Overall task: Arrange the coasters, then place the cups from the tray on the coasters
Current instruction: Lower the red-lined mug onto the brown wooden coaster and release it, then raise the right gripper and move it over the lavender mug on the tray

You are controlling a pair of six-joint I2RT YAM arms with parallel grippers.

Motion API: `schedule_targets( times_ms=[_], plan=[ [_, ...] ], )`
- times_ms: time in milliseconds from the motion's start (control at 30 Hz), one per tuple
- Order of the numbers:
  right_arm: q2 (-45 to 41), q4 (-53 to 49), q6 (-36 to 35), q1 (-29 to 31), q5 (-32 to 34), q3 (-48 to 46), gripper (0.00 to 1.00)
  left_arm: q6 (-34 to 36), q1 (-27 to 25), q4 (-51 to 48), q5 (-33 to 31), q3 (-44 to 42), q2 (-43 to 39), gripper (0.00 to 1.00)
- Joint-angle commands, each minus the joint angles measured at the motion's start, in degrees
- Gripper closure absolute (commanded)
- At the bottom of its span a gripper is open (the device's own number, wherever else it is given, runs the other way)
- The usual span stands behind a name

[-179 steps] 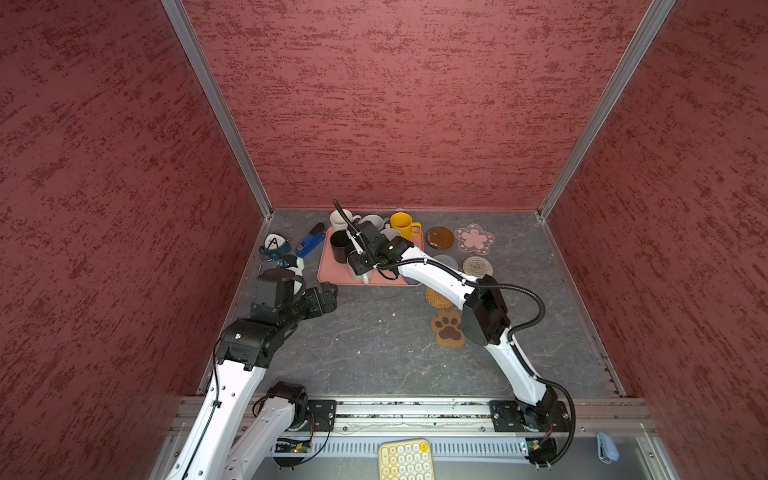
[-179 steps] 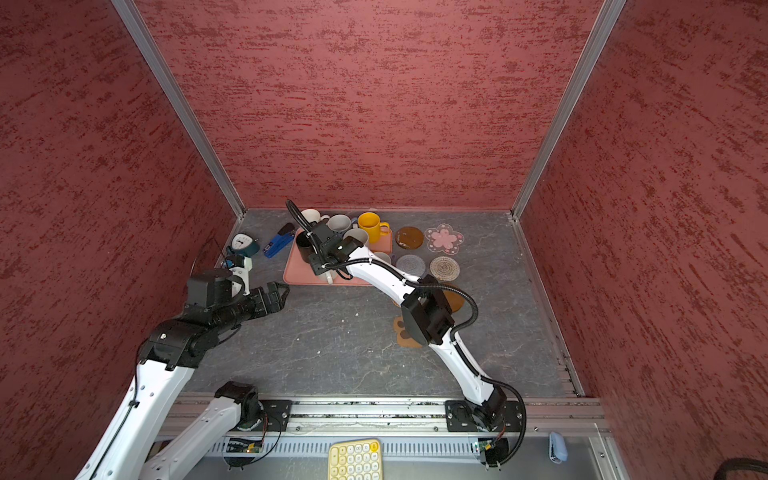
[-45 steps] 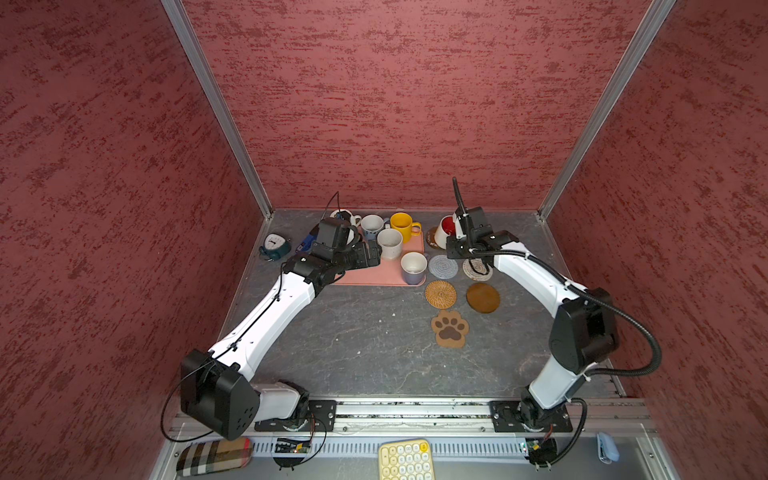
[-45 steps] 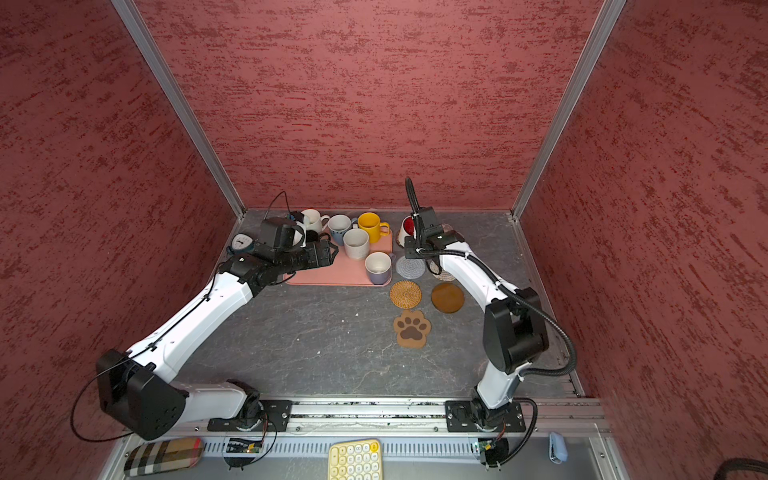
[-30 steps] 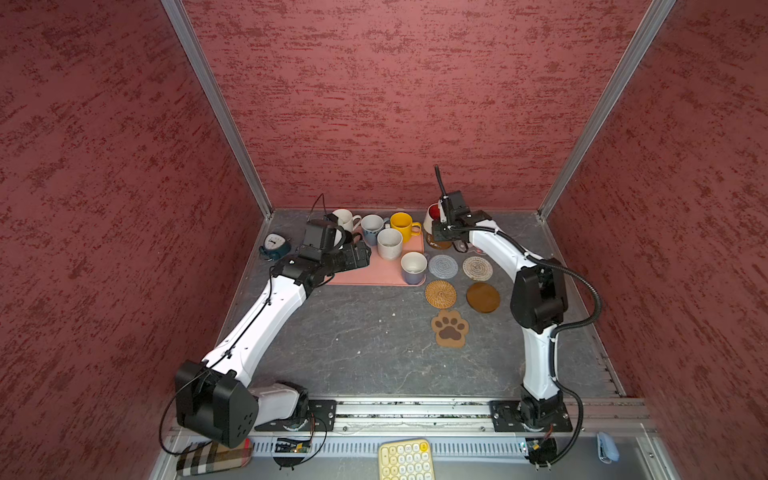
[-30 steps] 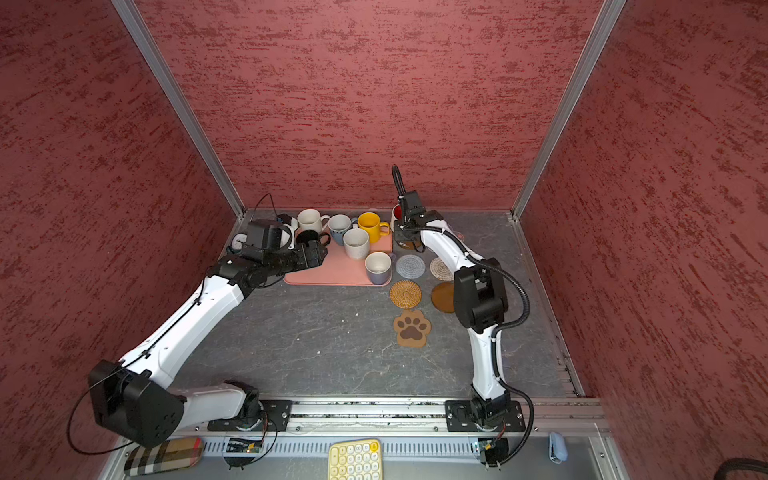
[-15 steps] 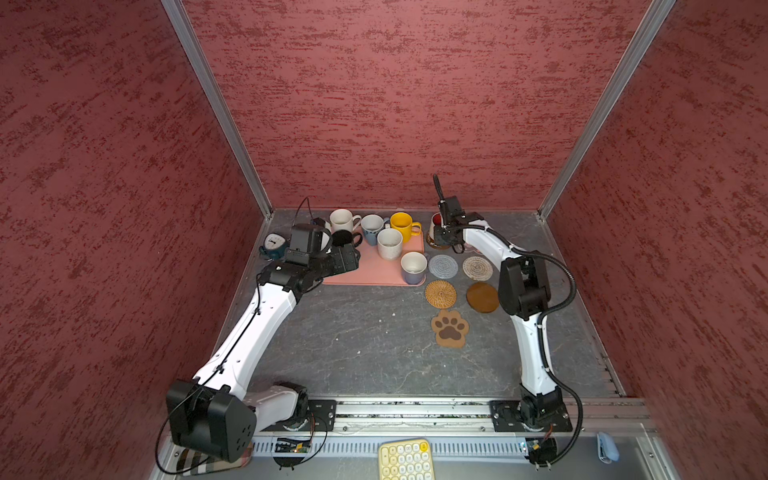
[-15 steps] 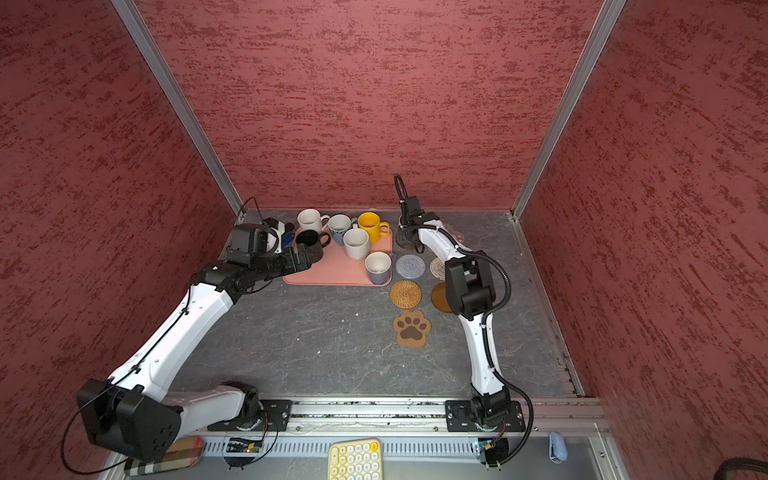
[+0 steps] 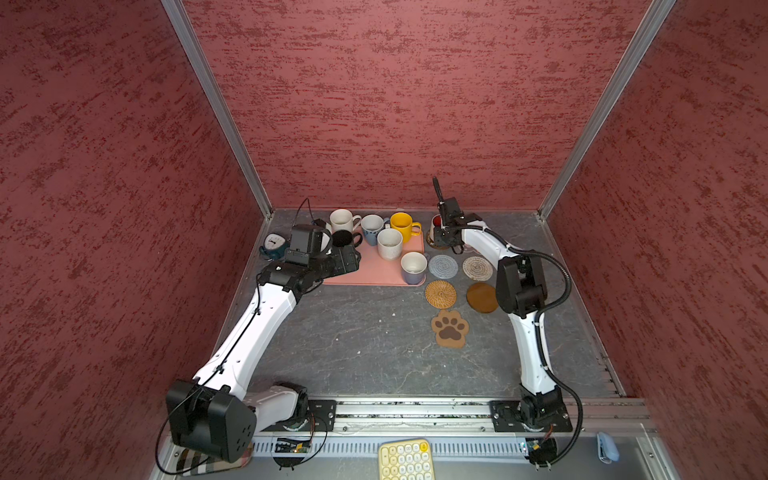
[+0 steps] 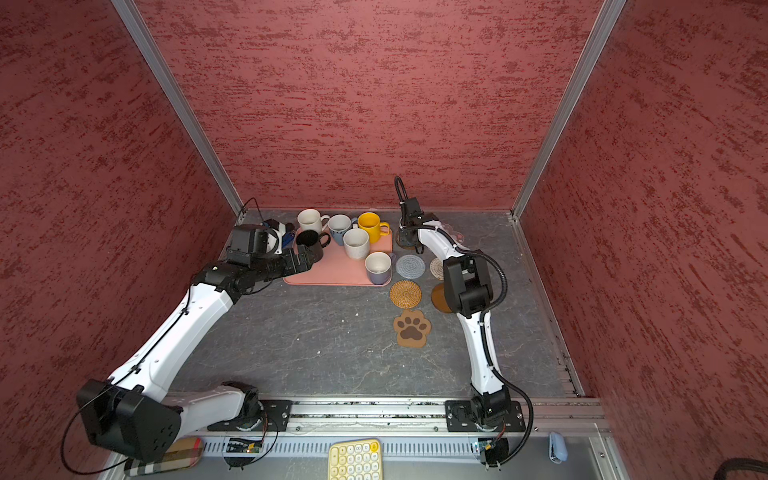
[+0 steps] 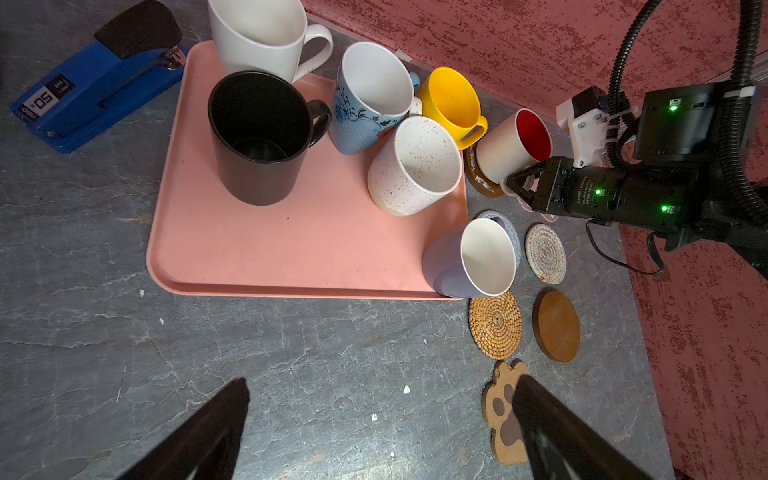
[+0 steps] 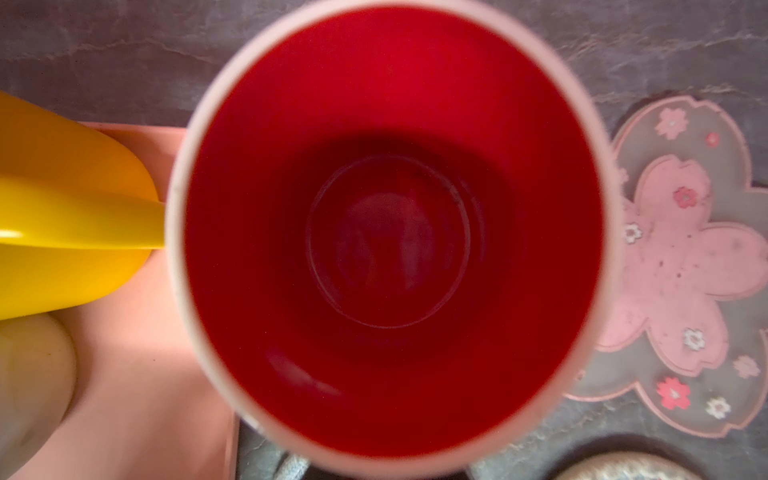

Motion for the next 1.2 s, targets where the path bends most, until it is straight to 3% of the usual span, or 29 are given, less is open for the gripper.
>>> schedule_targets(
  times_ms=[0,267,533,800,1167],
  plan=[
    [-0.5,2.6,-0.6,-0.3,0.6,2.2,0.84,-0.1,0.3,-0.5,0.6,-0.7,-0.7,0.00],
    [-2.2,2.5,-0.5,-0.3,0.6,0.8,0.55,-0.3,0.3,-1.1,0.8,-0.7,-1.8,0.00],
    [-6.9,4.0,-0.2,-0.3,0.4,-3.8,0.35,-0.8,0.3,-2.0,0.9,-2.0,-5.0,0.00],
    [-20.0,10.9,-0.7,-0.3,1.5,-17.8,0.27,-2.3,-2.3,-1.8,-0.3,-4.8,-8.5,0.00],
    [-39.9,18.0,1.3,1.5,0.5,-40.1,0.26,-7.1,-12.7,0.9,-7.1,-13.2,-13.0,0.00]
  ],
)
